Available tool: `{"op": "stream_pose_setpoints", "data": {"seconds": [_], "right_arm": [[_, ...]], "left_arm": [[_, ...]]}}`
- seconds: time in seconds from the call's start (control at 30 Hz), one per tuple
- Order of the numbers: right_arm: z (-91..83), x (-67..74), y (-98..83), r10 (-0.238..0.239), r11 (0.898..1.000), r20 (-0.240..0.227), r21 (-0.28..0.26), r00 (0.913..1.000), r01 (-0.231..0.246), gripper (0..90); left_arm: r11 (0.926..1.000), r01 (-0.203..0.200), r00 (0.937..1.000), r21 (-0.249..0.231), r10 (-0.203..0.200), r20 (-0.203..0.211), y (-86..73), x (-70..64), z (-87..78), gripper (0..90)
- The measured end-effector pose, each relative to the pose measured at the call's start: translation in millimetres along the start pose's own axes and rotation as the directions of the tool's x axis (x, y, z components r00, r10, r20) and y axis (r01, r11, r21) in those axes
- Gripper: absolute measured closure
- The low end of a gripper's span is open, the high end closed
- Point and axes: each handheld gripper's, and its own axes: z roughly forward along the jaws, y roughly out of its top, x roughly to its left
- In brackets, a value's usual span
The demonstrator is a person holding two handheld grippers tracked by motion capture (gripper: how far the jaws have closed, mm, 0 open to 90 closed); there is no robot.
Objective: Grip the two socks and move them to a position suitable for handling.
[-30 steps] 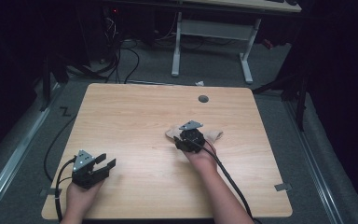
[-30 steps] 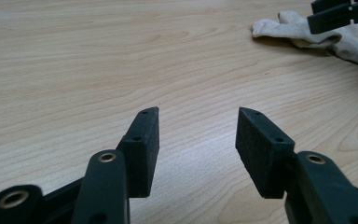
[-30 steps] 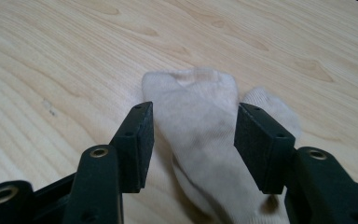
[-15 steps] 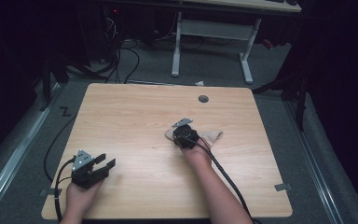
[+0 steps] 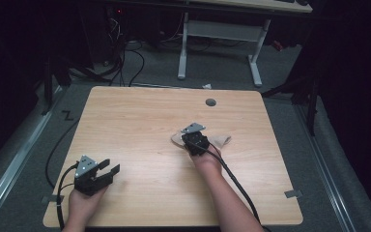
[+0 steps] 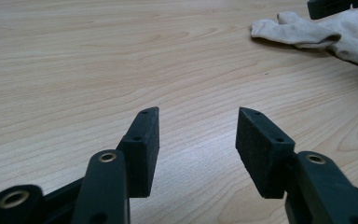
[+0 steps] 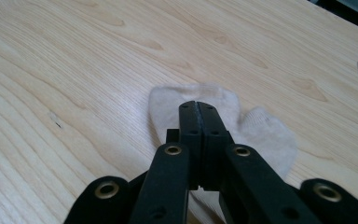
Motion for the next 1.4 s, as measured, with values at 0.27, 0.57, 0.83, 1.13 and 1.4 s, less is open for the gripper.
{"op": "stream_pose_setpoints", "data": {"seconds": [0.27,0.57,0.83,1.13,1.4], "right_arm": [[9.4,-8.0,-8.8,0.037,0.997,-0.017,0.07,0.9992,-0.036,55.7],[23.1,-14.9,-15.7,0.069,0.988,-0.003,0.137,0.9976,-0.068,52.3],[25.9,-15.2,-16.4,0.091,0.986,-0.06,0.143,0.9941,-0.081,77.9],[24.7,-12.4,-16.6,0.074,0.989,-0.062,0.133,0.9954,-0.065,84.4],[3.7,-7.6,-9.0,0.056,0.997,-0.083,0.059,0.995,-0.051,84.4]], "left_arm": [[1.0,-0.003,1.0,0.004,0.003,0.001,-0.1,-1.6,1.1,50.0],[1.0,0.003,1.0,0.006,-0.003,0.001,-0.9,0.6,0.9,49.9],[1.0,0.0,1.0,0.005,0.0,0.002,-0.5,-0.3,0.0,49.9],[1.0,-0.001,1.0,0.006,0.001,0.002,-0.6,-1.1,-0.1,50.0],[1.0,-0.003,1.0,0.008,0.003,0.003,-0.8,-1.9,1.3,50.1]]}}
